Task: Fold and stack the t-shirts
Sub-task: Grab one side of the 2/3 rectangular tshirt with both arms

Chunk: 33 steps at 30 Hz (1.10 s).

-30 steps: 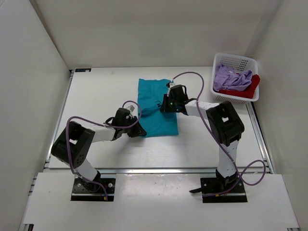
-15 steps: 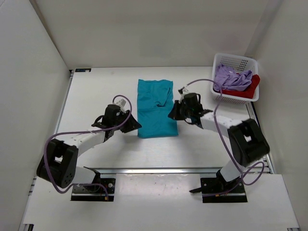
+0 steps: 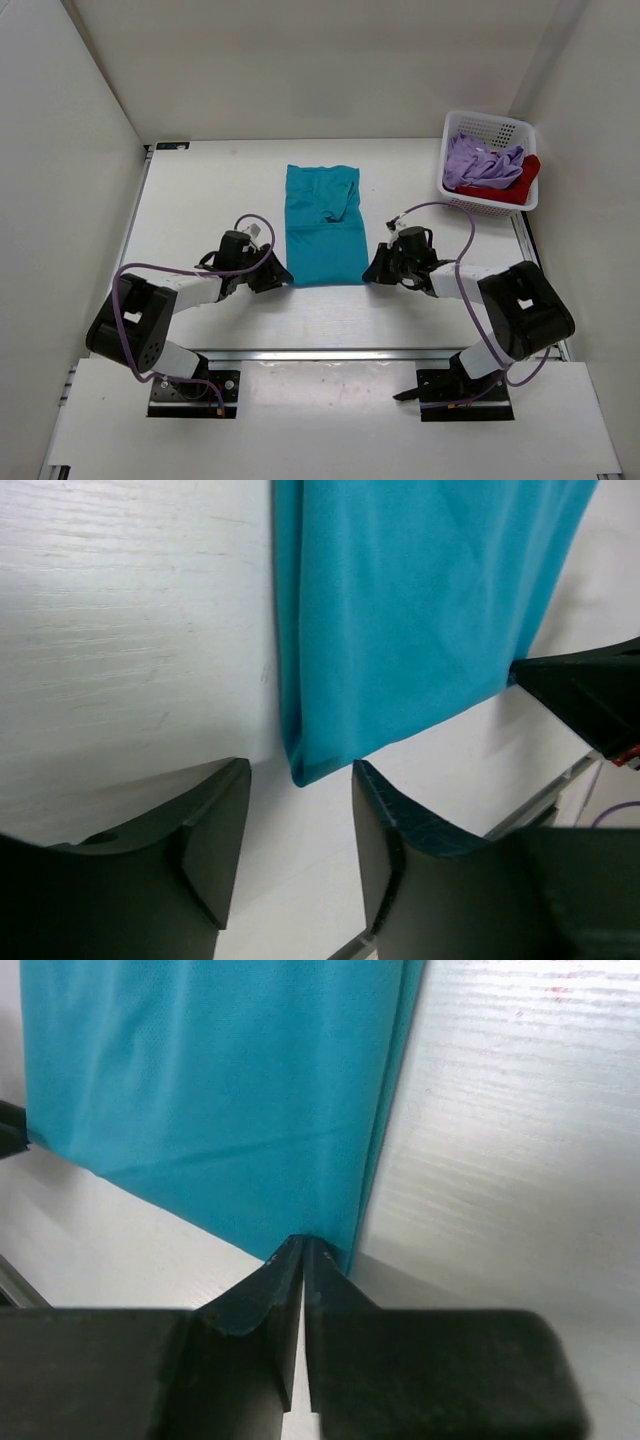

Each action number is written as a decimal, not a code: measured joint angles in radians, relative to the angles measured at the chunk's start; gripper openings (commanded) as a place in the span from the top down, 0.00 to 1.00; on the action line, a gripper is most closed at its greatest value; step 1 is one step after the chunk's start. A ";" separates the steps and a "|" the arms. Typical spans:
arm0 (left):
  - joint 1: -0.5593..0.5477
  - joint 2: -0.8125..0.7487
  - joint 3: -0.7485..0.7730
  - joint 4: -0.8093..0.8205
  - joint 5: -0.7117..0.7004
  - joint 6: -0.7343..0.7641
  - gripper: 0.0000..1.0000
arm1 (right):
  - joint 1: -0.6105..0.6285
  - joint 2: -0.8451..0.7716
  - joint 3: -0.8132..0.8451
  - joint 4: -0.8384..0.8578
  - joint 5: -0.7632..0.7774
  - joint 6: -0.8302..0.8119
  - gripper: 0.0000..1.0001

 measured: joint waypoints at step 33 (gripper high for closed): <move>-0.058 -0.181 -0.116 -0.157 0.018 0.049 1.00 | 0.253 -0.284 -0.212 -0.064 0.114 0.116 1.00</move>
